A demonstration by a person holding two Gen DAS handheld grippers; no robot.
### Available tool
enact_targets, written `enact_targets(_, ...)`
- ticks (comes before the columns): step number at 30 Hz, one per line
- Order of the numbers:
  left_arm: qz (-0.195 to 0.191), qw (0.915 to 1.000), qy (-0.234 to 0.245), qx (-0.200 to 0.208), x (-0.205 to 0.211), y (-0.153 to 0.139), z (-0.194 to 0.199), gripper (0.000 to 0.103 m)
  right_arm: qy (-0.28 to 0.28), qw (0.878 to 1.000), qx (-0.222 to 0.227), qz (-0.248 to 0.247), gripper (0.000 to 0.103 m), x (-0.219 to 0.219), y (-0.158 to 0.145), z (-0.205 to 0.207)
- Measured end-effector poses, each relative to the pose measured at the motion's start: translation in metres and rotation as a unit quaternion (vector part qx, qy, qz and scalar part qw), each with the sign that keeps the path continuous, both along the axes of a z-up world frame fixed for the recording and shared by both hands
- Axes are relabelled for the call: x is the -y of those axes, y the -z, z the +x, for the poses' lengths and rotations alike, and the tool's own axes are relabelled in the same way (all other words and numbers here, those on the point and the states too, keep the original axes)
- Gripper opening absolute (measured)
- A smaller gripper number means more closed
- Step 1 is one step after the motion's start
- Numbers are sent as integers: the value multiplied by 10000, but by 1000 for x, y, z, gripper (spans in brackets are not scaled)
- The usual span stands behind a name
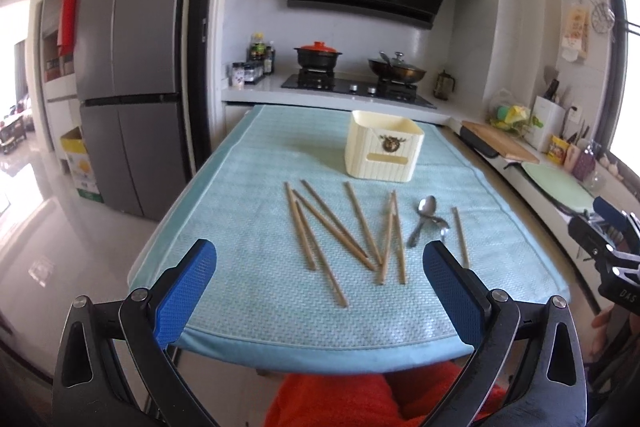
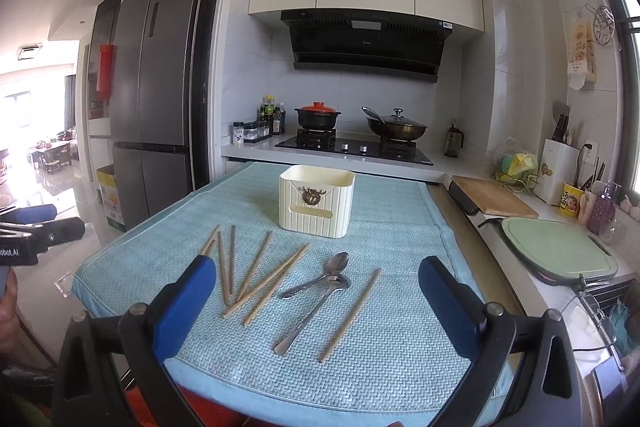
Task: Organize utensils
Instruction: 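Move the left tool toward the wooden chopsticks while the right tool approaches another chopstick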
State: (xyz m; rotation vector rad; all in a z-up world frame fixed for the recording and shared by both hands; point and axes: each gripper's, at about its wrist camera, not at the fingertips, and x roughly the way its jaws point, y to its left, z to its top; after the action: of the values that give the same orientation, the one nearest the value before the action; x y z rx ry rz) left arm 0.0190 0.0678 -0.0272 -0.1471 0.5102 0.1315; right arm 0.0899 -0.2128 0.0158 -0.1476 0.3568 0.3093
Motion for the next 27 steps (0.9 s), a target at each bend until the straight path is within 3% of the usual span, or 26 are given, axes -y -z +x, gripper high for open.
enact_targets(6, 99, 9995, -193, -226, -18, 16, 22, 103, -54, 9988, -446, 172, 103, 6, 11, 17)
enact_targets(14, 125, 9993, 165, -310, -6, 19, 48, 103, 202, 9924, -1182, 285, 103, 22, 32, 33)
enact_targets(18, 139, 9984, 354, -428, -6, 22, 68, 103, 500, 9872, -1513, 98, 103, 29, 44, 45)
enact_targets(22, -58, 9971, 414, -641, -18, 32, 100, 103, 908, 9827, -1606, 140, 103, 44, 53, 56)
enact_targets(27, -567, 9920, 428, -1045, -46, 50, 155, 103, 1094, 9747, -1925, 320, 103, 54, 70, 87)
